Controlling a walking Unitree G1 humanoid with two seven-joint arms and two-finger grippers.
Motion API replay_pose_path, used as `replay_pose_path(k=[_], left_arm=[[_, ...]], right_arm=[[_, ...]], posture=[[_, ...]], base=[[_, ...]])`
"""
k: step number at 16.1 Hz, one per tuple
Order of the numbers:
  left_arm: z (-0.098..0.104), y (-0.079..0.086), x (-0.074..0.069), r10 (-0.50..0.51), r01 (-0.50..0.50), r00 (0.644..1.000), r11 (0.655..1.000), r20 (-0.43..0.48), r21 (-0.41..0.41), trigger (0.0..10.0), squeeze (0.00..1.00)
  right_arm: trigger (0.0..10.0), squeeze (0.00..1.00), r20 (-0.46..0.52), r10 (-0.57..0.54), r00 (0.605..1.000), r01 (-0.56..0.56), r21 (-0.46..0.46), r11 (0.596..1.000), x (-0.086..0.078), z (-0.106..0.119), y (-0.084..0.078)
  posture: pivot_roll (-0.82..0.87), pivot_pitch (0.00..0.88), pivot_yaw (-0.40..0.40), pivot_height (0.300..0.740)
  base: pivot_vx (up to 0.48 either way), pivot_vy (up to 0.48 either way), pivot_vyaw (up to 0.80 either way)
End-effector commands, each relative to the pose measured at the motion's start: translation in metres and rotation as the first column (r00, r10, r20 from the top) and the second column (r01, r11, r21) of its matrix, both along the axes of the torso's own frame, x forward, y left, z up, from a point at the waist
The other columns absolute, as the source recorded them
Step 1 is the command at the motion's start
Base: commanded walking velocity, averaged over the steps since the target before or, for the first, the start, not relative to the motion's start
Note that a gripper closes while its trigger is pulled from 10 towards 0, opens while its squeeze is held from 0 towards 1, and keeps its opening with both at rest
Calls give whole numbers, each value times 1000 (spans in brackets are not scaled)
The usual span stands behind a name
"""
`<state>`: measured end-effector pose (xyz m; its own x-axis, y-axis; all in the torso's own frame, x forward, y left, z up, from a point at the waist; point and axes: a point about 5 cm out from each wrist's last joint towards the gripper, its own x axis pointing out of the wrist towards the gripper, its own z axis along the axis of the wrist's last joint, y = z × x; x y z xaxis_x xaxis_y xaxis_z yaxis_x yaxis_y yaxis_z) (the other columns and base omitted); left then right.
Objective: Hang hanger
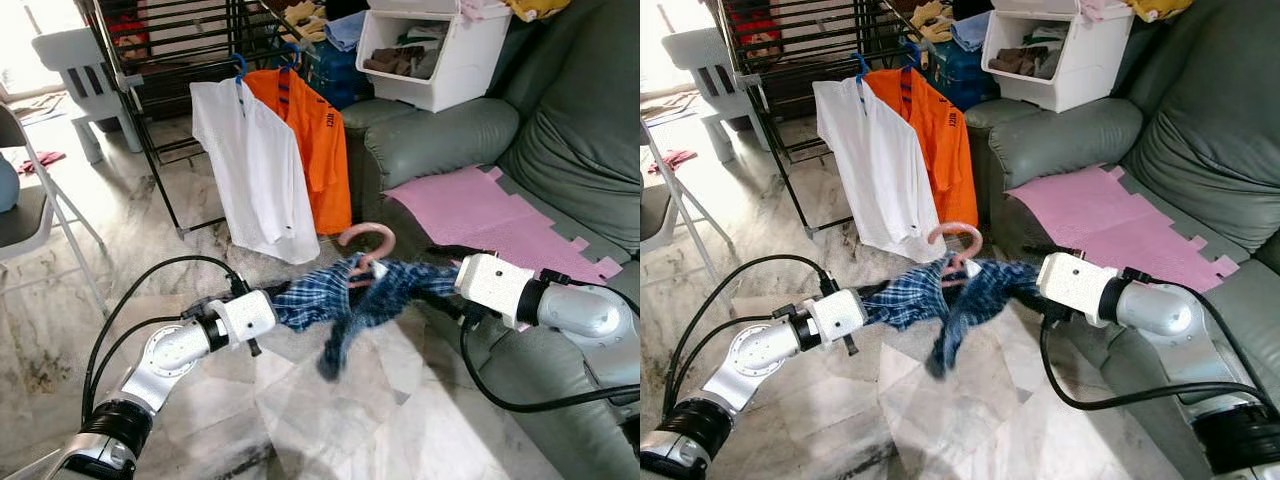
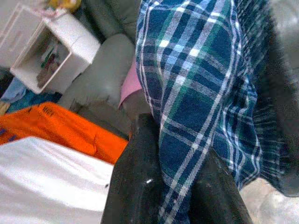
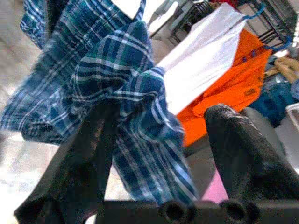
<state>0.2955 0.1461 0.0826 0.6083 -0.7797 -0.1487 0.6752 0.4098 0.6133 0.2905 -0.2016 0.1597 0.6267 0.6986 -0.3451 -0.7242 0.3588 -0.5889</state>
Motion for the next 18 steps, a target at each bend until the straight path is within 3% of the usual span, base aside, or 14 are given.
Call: replay_pose_path(k=[1,5,6,7,8,9,12,16,17,18], left_arm=[[8,-7,1,-65,65,997,998,49,4,0,0],[12,-15,1,-109,110,991,994,83,-6,0,0],[12,-16,1,-117,118,990,993,84,-7,0,0],[12,-18,0,-127,128,988,992,86,-7,0,0],[12,-21,0,-139,140,986,990,92,-4,0,0],[11,-22,0,-142,143,985,990,93,-5,0,0],[10,-23,-1,-155,155,984,988,88,5,0,0],[8,-23,0,-157,156,984,988,84,15,0,0],[7,-23,0,-158,157,984,987,82,18,0,0],[5,-22,-1,-159,158,985,987,73,25,0,0]], right_arm=[[10000,1000,-54,7,999,-5,39,999,-2,-2,-2],[10000,1000,-177,7,984,11,98,995,3,-16,-8],[10000,835,-211,24,977,-2,103,995,4,-18,-8],[10000,522,-232,37,972,-15,92,996,4,-20,-8],[10000,114,-247,59,967,-40,79,996,6,-22,-7],[6196,0,-252,75,965,-58,73,996,8,-21,-5],[10000,0,-266,169,949,-150,90,985,10,-11,8],[10000,0,-255,209,944,-196,76,978,14,-3,13],[7804,0,-258,210,943,-204,52,978,16,-2,10],[9882,0,-241,204,949,-203,31,979,20,6,7]], posture=[[-167,0,38,740],[-165,0,43,740],[-164,0,43,740],[-164,0,43,740],[-160,0,43,740],[-158,0,42,740],[-158,0,40,740],[-161,0,39,740],[-162,0,39,740],[-163,0,38,740]], base=[[0,0,0],[0,0,0],[0,0,0],[0,0,0],[0,0,0],[0,0,0],[0,0,0],[0,0,0],[0,0,0],[0,0,0]])
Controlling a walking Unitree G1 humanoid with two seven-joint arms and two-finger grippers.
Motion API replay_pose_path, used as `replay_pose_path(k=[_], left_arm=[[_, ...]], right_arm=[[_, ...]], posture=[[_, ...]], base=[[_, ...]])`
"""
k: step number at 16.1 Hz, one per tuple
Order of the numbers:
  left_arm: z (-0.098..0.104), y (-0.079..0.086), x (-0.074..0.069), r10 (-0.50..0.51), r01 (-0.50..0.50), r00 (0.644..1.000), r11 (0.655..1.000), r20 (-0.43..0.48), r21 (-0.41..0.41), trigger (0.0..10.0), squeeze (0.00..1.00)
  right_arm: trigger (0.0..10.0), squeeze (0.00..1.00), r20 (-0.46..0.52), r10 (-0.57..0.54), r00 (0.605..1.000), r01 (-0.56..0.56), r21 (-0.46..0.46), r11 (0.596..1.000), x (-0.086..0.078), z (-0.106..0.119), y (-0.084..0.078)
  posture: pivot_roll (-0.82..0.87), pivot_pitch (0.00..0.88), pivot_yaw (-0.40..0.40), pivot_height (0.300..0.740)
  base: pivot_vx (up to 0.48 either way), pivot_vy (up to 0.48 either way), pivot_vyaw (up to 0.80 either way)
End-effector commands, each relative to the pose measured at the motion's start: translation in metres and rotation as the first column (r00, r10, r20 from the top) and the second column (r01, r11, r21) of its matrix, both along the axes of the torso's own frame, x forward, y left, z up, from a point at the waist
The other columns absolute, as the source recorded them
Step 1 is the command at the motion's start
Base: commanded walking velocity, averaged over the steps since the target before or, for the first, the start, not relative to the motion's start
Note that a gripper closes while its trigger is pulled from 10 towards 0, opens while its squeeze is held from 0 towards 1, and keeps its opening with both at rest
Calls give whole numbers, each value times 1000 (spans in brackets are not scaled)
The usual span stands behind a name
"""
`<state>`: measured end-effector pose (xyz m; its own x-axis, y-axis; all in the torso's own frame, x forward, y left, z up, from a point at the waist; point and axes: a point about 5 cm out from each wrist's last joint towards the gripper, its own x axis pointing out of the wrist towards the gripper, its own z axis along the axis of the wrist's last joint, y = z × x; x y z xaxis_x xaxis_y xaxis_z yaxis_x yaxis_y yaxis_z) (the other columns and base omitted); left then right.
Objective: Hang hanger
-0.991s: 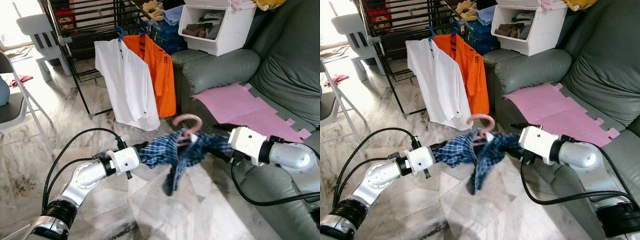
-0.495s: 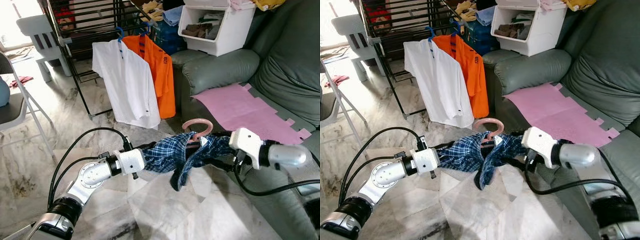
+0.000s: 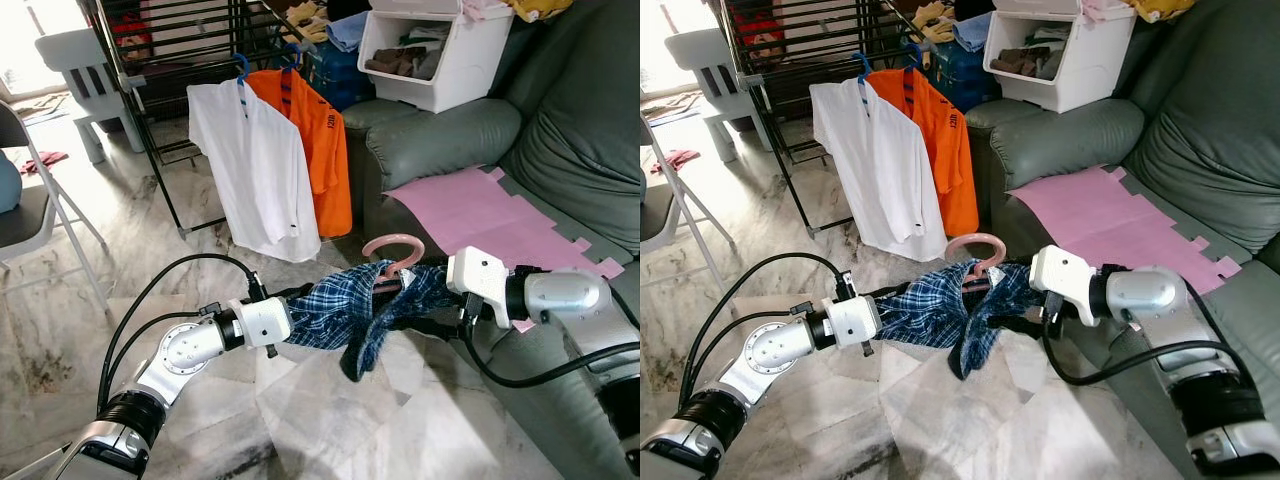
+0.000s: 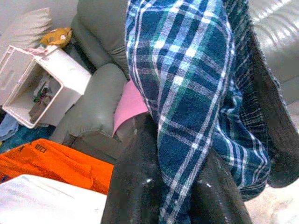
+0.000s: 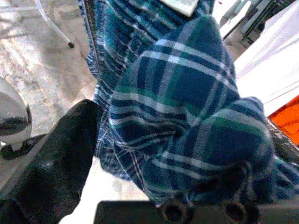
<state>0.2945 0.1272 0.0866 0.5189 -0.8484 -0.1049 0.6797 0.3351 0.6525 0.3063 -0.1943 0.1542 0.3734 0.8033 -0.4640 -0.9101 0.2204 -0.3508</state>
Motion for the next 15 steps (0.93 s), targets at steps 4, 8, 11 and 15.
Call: replay_pose_path(k=[4,8,11,15], left_arm=[[-2,-1,0,-18,18,1000,999,2,33,0,0],[-2,-1,1,-18,18,1000,999,2,39,0,0],[-1,-2,2,-18,18,1000,999,8,36,0,0],[-1,-4,2,-25,24,1000,999,12,32,0,0]], right_arm=[[10000,0,14,52,999,-52,-19,998,-1,27,1],[10000,0,15,68,998,-65,-155,986,-2,36,-12],[10000,0,10,45,999,-42,-166,985,1,36,-15],[5137,0,-126,51,991,-65,-107,992,-5,11,-14]], posture=[[-162,0,35,740],[-164,0,39,740],[-170,0,40,740],[-165,0,38,740]], base=[[0,0,0],[0,0,0],[0,0,0],[0,0,0]])
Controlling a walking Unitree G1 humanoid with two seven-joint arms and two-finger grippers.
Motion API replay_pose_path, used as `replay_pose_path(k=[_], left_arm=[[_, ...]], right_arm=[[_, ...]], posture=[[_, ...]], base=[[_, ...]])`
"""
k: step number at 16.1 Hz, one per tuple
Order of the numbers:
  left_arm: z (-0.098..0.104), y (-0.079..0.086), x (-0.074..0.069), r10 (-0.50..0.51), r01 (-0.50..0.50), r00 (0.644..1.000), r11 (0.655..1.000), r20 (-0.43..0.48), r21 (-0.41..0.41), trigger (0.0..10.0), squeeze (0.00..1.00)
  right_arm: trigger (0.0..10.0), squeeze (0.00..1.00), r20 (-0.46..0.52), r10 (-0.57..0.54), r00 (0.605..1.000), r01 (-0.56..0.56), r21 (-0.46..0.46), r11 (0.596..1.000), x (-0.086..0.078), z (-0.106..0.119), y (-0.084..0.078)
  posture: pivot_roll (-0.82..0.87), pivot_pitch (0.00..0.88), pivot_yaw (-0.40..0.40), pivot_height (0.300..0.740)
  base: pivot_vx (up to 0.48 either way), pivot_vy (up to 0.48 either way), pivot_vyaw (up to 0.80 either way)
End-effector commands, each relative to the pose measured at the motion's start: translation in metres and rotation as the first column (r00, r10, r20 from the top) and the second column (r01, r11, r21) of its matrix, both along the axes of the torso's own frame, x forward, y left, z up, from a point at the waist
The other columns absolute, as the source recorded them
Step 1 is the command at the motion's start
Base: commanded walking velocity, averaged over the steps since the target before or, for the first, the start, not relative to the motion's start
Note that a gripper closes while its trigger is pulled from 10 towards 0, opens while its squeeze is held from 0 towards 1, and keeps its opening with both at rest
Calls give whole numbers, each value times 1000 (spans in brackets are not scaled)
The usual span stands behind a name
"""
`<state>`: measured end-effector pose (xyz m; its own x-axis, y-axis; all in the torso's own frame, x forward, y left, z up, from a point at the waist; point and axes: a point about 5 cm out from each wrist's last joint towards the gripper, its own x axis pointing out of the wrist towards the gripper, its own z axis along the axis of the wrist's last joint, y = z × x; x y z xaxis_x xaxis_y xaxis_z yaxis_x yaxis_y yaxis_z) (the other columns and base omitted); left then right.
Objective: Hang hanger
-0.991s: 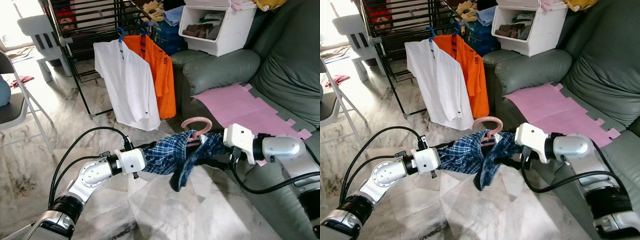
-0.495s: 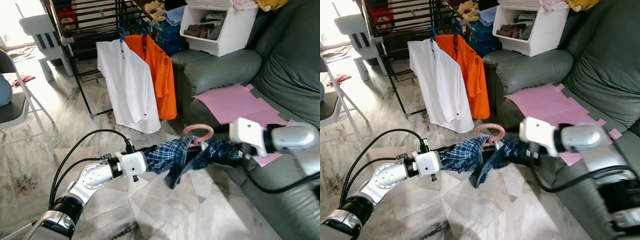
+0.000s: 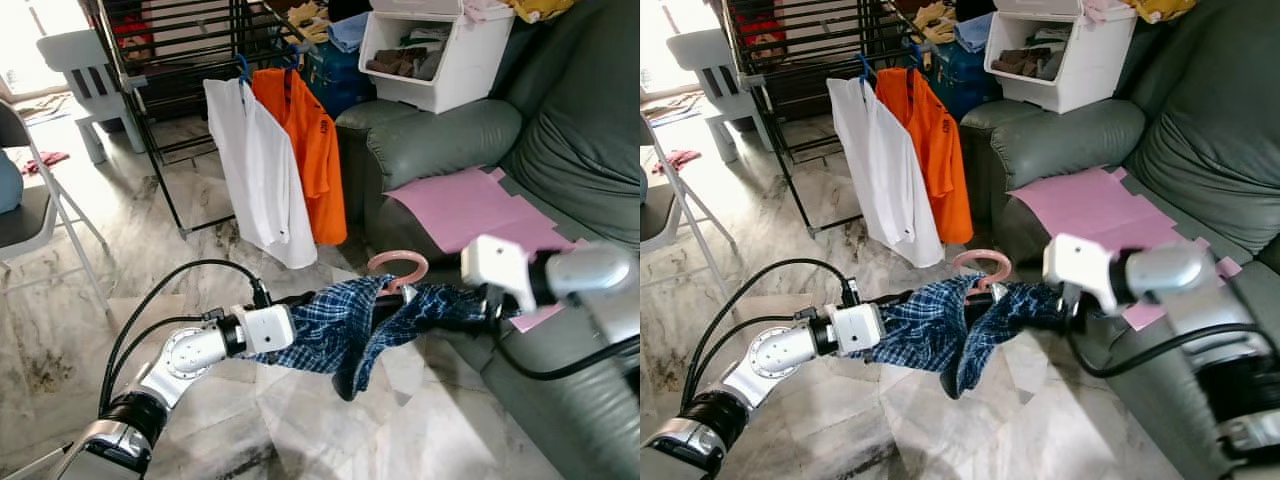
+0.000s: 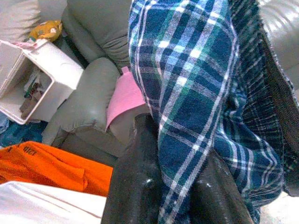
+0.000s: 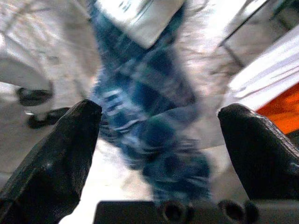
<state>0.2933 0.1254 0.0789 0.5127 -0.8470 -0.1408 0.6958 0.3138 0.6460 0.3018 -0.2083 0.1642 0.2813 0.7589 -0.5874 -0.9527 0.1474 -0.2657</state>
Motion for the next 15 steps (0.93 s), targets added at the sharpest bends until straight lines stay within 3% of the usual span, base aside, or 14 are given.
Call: replay_pose_path(k=[1,2,15], left_arm=[[7,-2,4,-21,20,999,1000,36,3,0,0],[7,-1,4,-18,18,999,1000,36,4,0,0],[8,-3,4,-25,25,999,1000,36,-2,0,0]], right_arm=[[1373,0,-25,16,1000,-17,-6,1000,-1,-2,-1],[0,0,-58,10,998,-10,-1,1000,-3,-8,-3],[0,0,-89,0,996,2,15,1000,-8,-22,-3]], posture=[[-162,0,38,740],[-162,0,38,740],[-166,0,42,740]], base=[[0,0,0],[0,0,0],[0,0,0]])
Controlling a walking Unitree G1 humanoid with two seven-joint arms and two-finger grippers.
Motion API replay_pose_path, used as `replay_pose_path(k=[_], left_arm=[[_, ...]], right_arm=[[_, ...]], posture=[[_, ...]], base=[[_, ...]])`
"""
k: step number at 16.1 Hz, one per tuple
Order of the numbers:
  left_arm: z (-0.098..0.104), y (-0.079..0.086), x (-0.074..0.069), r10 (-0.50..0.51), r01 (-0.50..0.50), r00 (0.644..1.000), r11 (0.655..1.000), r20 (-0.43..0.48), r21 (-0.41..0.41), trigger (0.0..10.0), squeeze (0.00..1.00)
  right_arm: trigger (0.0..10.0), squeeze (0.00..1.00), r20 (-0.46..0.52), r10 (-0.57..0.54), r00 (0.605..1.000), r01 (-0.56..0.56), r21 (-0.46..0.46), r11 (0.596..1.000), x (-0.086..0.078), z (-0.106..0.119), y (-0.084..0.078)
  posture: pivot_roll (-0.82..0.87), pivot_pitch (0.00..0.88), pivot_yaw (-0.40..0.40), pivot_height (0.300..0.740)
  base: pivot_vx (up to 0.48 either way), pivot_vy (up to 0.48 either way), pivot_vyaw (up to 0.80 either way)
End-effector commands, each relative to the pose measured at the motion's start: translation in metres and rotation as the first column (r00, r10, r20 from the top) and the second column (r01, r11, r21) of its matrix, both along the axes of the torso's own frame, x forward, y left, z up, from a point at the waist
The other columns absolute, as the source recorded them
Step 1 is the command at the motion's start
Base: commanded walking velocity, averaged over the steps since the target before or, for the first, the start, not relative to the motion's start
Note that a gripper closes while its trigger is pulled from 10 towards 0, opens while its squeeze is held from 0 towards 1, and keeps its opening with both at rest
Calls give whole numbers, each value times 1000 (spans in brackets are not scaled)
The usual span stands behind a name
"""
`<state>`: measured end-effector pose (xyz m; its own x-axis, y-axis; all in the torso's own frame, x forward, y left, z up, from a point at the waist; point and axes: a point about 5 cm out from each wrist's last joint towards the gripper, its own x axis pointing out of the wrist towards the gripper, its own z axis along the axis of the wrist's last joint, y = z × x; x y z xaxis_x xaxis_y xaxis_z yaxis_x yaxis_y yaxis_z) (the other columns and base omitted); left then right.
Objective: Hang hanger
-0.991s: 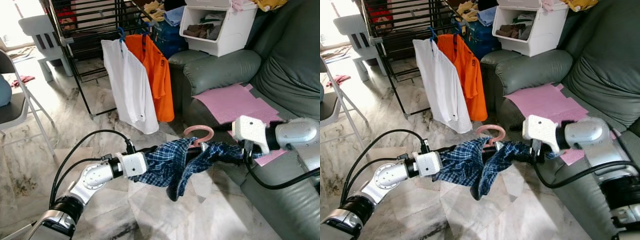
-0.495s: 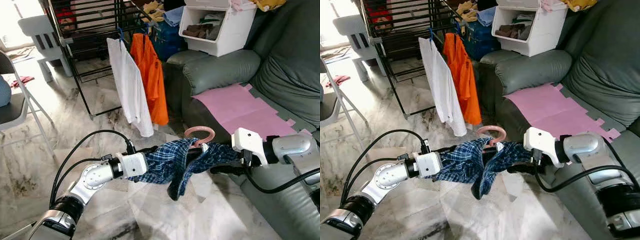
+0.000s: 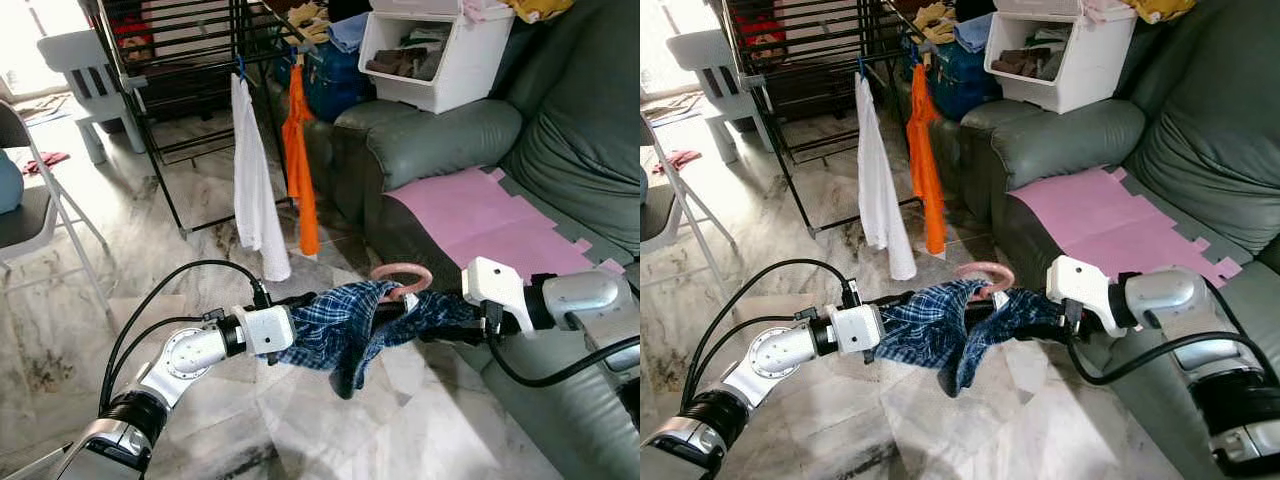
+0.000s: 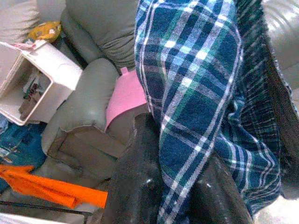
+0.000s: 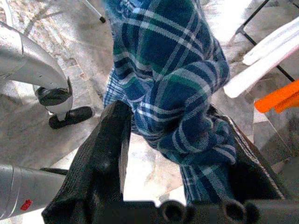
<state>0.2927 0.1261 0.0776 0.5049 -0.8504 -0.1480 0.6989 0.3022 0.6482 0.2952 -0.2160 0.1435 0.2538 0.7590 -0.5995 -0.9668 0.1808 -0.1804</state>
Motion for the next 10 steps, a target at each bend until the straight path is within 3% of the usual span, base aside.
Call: replay_pose_path(k=[1,10], left_arm=[[8,-4,5,-16,16,999,1000,36,-11,0,0],[9,-6,6,3,-2,999,1000,35,-28,0,0]], right_arm=[[0,0,-5,29,1000,-29,7,1000,-2,-2,6],[0,0,21,10,1000,-10,7,1000,-2,-8,9]], posture=[[-166,0,42,740],[-177,0,33,740]], base=[[0,0,0],[0,0,0]])
